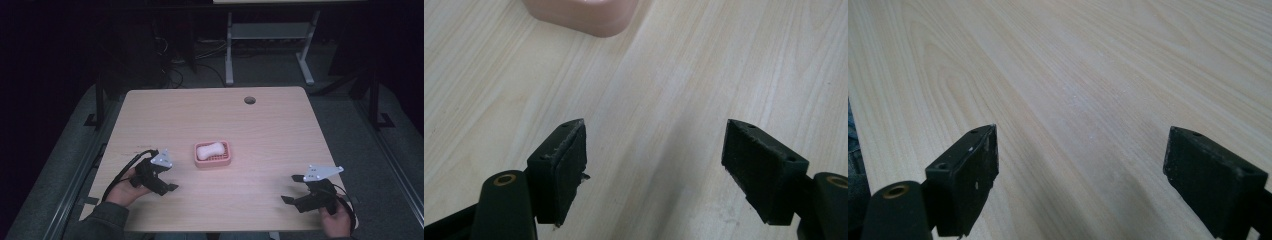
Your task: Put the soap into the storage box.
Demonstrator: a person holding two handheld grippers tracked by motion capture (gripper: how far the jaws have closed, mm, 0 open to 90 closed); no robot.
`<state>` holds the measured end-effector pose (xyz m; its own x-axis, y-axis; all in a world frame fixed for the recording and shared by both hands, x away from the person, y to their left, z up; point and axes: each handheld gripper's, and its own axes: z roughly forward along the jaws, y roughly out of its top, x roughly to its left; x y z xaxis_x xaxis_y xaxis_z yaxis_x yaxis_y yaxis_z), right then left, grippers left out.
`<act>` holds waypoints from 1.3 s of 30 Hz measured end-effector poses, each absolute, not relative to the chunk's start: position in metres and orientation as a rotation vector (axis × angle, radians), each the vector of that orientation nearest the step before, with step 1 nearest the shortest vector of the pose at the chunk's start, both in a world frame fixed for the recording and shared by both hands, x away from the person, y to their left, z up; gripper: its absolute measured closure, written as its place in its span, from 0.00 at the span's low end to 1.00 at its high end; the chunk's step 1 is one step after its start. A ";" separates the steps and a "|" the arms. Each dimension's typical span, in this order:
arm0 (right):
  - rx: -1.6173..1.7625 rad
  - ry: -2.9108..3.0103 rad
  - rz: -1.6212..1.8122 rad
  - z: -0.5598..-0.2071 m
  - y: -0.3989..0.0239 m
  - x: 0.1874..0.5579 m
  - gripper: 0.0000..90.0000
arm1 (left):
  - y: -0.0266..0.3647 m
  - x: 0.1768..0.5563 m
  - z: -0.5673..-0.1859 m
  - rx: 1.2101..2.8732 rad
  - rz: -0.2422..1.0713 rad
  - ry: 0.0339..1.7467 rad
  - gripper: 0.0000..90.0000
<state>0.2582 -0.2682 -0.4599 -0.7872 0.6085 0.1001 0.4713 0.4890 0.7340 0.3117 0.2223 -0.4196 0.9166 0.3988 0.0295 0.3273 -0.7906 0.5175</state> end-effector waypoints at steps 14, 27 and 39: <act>0.934 2.562 1.172 -0.460 -0.268 0.258 0.16 | 0.231 0.301 -0.423 2.537 0.190 0.545 0.28; 0.933 2.562 1.174 -0.460 -0.268 0.258 0.16 | 0.238 0.286 -0.427 2.534 0.199 0.549 0.27; 0.927 2.556 1.179 -0.459 -0.268 0.255 0.16 | 0.244 0.275 -0.429 2.523 0.232 0.590 0.25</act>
